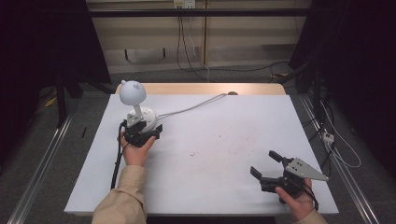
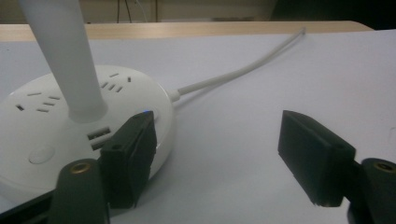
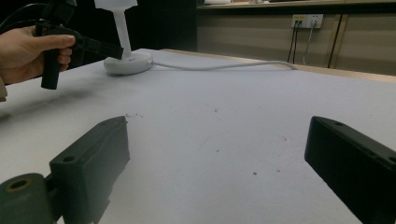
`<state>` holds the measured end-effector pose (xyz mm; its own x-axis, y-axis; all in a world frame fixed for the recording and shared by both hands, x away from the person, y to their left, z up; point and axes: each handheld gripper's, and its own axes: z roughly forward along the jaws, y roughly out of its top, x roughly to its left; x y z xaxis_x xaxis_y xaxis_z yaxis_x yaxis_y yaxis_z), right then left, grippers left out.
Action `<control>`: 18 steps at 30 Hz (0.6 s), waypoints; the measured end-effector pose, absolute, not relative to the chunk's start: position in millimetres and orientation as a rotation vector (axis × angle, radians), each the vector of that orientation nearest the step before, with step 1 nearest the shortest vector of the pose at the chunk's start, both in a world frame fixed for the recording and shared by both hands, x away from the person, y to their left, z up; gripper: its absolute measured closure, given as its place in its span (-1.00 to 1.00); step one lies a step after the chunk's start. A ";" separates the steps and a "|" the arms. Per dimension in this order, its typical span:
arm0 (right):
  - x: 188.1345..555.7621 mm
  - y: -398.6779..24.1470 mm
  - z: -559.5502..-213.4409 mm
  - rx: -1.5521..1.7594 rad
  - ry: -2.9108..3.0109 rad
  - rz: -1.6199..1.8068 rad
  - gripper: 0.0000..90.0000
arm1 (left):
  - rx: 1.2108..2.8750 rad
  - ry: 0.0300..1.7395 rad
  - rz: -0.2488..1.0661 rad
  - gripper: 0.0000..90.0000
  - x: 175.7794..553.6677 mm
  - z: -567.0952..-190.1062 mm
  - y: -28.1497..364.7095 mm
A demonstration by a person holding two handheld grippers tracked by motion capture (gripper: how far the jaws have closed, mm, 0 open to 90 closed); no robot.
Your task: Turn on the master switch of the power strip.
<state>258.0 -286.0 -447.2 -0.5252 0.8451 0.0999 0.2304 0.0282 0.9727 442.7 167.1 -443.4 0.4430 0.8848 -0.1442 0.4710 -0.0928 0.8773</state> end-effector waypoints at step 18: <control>257.4 -285.6 -446.9 1.089 1.794 1.527 -0.86 | 1.729 1.092 0.472 -0.69 423.3 -434.0 168.1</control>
<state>257.4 -285.6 -446.9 -0.5278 0.8436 0.0985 0.2322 0.0317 0.9722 423.3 168.1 -434.0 0.5170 0.8387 -0.1709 0.4499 -0.0964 0.8879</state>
